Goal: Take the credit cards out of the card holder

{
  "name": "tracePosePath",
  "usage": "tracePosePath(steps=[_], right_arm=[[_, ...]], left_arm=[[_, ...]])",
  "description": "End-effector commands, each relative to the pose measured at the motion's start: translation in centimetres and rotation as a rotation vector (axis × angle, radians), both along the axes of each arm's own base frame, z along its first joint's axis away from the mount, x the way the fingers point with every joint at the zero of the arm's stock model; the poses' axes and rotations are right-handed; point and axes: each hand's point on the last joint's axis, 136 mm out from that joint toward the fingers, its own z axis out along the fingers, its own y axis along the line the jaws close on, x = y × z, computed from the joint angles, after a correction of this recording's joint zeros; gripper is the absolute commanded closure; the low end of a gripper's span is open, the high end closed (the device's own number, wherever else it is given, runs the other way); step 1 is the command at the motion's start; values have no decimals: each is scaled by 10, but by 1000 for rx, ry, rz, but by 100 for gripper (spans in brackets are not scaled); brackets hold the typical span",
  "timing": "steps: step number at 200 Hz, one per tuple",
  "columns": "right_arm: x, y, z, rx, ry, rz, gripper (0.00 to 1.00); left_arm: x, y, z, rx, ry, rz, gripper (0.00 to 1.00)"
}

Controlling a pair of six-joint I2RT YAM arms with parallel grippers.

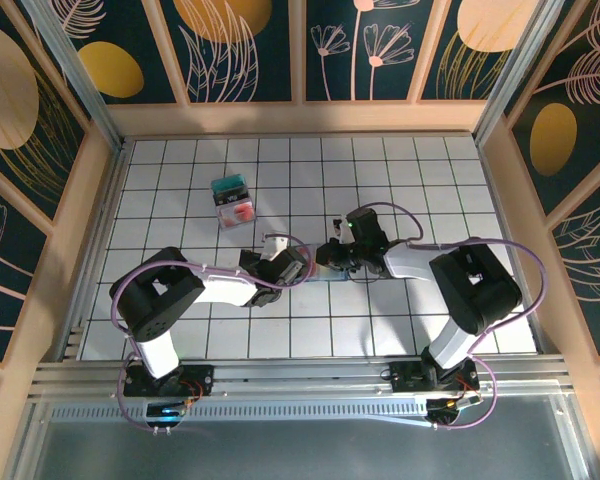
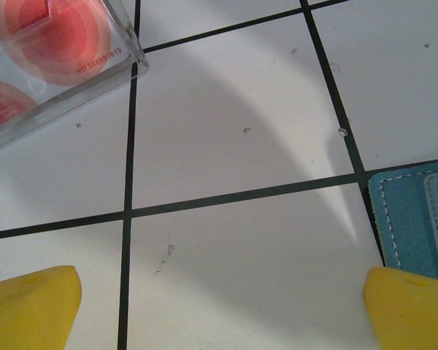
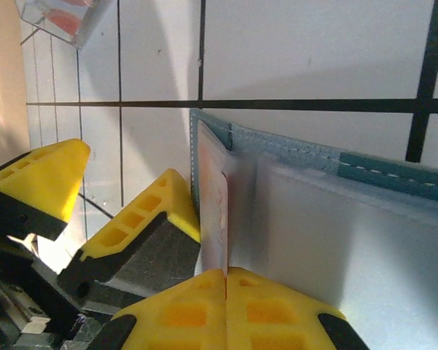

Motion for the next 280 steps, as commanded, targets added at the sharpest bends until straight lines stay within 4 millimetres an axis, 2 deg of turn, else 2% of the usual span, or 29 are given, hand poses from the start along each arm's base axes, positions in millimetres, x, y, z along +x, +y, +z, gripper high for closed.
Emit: tracePosePath(steps=[1, 82, 168, 198, 211, 230, 247, 280], right_arm=[[5, -5, 11, 36, -23, -4, 94], [9, -22, 2, -13, -11, -42, 91], [10, -19, 2, 48, 3, -51, 89], [11, -21, 3, 49, 3, -57, 83], [11, -21, 5, 53, -1, -57, 83], [11, -21, 5, 55, -4, -58, 91], [11, -22, 5, 52, -2, -59, 91], [8, -21, 3, 35, 0, -54, 83]], left_arm=[[-7, 4, -8, 25, 49, -4, 1], [-8, 3, -7, 25, 52, -7, 1], [-9, 4, -10, 27, 58, -6, 1], [-8, 3, -11, 28, 60, -7, 1], [-8, 2, -11, 28, 61, -9, 1], [-8, 3, -10, 28, 61, -8, 1], [-8, 3, -9, 27, 59, -7, 1], [-6, 0, -6, 20, 54, -12, 1]])
